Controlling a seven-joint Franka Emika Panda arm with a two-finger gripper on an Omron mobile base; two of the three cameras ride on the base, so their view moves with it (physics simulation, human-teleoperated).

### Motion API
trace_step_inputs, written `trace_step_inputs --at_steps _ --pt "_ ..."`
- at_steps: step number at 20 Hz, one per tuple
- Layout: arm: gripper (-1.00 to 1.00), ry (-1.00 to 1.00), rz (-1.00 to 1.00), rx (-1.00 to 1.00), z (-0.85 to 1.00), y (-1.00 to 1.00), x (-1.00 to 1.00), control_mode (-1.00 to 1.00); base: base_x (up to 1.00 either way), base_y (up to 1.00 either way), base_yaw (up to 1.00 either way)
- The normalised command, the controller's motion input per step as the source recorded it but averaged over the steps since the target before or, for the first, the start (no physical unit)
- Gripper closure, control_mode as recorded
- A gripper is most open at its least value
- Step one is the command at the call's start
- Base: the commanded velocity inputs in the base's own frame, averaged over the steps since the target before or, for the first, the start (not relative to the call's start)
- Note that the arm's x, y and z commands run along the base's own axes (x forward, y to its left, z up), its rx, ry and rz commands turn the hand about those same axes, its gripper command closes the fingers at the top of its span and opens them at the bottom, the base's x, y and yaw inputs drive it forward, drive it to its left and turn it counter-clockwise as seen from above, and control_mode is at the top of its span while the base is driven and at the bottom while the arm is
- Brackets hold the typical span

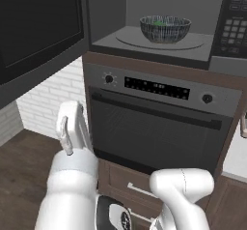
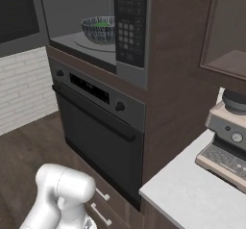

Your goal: Pick the broccoli from the sink and place it in the bowl. Then pick the bowl and place it in the microwave. Then close the microwave door and press the start button.

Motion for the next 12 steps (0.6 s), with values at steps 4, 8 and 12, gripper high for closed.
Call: trace_step_inputs --at_steps 4,8,12 --pt "-1.00 0.00 -0.06 -0.08 -0.57 0.57 0.30 -1.00 0.00 0.00 0.00" --pt "-1.00 0.00 -0.06 -0.08 -0.44 0.53 0.40 -1.00 0.00 0.00 0.00" --pt "-1.00 0.00 -0.09 -0.05 -0.26 0.38 0.55 -1.00 0.00 0.00 0.00"
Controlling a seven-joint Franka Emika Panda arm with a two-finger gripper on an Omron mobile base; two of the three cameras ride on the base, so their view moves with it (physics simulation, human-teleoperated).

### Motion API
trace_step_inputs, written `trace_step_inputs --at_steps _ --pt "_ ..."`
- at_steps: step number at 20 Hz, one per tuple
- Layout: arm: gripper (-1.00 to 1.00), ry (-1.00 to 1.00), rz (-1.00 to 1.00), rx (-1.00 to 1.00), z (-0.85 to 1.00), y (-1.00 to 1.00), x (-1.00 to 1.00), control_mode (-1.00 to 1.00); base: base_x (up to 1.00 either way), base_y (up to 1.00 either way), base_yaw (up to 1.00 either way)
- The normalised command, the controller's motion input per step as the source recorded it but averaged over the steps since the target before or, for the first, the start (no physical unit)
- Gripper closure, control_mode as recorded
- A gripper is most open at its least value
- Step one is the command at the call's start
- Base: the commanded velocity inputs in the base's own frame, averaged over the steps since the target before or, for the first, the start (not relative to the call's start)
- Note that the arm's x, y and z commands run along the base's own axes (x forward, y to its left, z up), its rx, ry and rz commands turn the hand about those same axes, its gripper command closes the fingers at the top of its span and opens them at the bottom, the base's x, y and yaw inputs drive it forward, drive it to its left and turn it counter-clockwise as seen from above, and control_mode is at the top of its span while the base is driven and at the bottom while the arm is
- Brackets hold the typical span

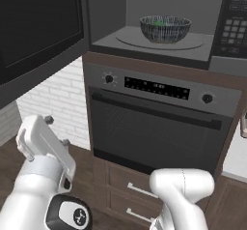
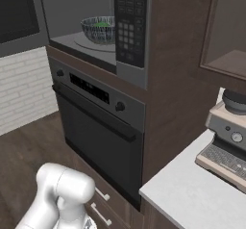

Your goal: Pick the broccoli from the sink and place it in the bowl. Then pick the bowl and place it in the microwave. Then close the microwave door and press the start button.

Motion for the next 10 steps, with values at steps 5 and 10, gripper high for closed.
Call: trace_step_inputs --at_steps 5,10 --pt "-1.00 0.00 -0.03 -0.09 -0.36 0.37 0.65 -1.00 0.00 0.00 0.00" --pt "-1.00 0.00 -0.03 -0.13 -0.42 0.55 0.48 -1.00 0.00 0.00 0.00"
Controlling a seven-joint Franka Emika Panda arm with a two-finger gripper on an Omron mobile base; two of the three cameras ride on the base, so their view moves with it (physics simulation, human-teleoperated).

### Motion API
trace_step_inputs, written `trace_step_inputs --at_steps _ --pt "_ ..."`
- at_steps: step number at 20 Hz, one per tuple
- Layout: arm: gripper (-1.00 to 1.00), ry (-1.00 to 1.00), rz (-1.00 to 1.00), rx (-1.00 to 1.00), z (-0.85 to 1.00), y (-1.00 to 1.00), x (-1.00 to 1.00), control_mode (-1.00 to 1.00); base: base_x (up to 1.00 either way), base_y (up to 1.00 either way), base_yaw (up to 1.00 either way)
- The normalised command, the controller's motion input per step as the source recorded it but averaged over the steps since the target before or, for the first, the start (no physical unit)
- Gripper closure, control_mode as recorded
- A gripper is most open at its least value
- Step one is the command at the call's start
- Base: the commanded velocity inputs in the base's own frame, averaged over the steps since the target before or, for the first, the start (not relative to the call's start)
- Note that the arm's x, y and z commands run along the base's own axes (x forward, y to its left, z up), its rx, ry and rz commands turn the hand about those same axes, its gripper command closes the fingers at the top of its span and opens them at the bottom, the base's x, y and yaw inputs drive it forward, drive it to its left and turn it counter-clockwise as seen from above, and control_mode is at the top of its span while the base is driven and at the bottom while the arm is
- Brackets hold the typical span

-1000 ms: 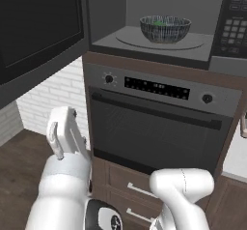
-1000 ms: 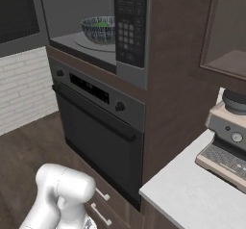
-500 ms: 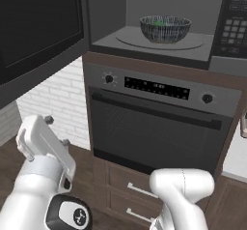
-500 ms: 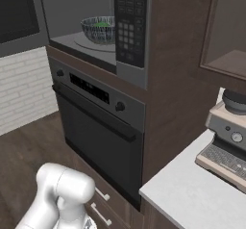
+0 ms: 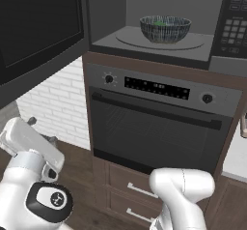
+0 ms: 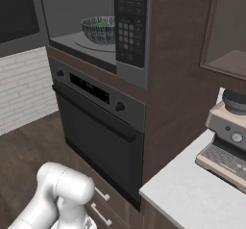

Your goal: Pick the broccoli from the sink and place it in the bowl. Then pick the bowl and place it in the microwave. Then close the microwave door and press the start button.

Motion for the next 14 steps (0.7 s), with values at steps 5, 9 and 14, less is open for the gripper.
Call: trace_step_inputs --at_steps 5,9,14 --pt "-1.00 0.00 -0.06 -0.10 -0.27 0.51 0.46 -1.00 0.00 0.00 0.00" --pt "-1.00 0.00 -0.07 -0.06 -0.19 0.37 0.51 -1.00 0.00 0.00 0.00" --pt "-1.00 0.00 -0.09 0.00 -0.23 0.39 0.69 -1.00 0.00 0.00 0.00"
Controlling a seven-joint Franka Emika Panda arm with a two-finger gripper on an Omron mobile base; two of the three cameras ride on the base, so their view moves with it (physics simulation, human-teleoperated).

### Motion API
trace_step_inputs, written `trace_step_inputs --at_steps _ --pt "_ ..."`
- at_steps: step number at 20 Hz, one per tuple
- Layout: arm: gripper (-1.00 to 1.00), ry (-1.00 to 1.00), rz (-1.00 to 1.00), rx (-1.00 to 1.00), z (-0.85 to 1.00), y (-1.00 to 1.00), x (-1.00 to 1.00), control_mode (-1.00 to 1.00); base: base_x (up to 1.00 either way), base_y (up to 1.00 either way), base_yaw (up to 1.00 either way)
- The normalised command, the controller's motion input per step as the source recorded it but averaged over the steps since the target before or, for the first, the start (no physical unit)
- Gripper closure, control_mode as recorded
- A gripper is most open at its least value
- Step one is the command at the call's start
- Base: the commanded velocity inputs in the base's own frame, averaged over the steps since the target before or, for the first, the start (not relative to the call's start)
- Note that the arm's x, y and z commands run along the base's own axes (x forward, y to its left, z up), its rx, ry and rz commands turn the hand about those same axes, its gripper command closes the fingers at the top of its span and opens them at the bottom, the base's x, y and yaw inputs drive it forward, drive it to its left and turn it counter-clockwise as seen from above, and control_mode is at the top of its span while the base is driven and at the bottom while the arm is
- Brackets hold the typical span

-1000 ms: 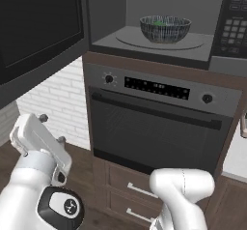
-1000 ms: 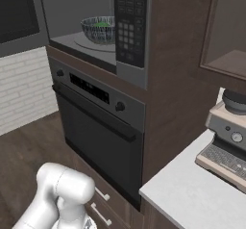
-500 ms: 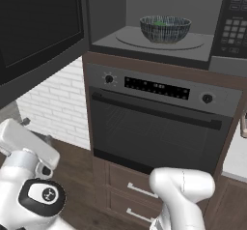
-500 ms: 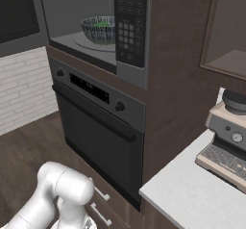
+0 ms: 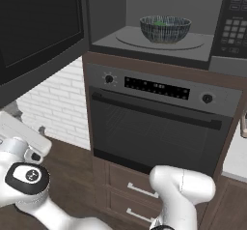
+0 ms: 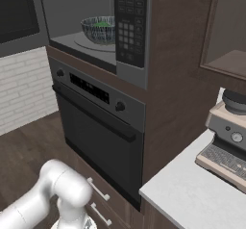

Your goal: Pick the broccoli from the sink and place it in the bowl. Then pick the bowl and place it in the microwave. Then close the microwave door and press the start button.

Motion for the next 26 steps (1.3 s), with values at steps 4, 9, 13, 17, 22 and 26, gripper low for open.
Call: trace_step_inputs --at_steps 4,9,13,17,22,26 --pt "-1.00 -0.05 -0.09 0.00 -0.02 0.21 0.61 -1.00 0.00 0.00 0.00" --pt "-1.00 -0.17 -0.05 0.00 0.00 0.22 0.48 -1.00 0.00 0.00 0.00" --pt "-1.00 -0.23 -0.05 0.00 0.00 0.12 0.21 -1.00 0.00 0.00 0.00" --pt "-1.00 -0.16 -0.02 0.12 0.02 0.00 0.02 -1.00 0.00 0.00 0.00" --pt "-1.00 -0.14 0.00 0.15 0.21 -0.10 0.00 -1.00 0.00 0.00 0.00" --pt "-1.00 -0.20 0.00 0.07 0.38 -0.33 0.00 -1.00 0.00 0.00 0.00"
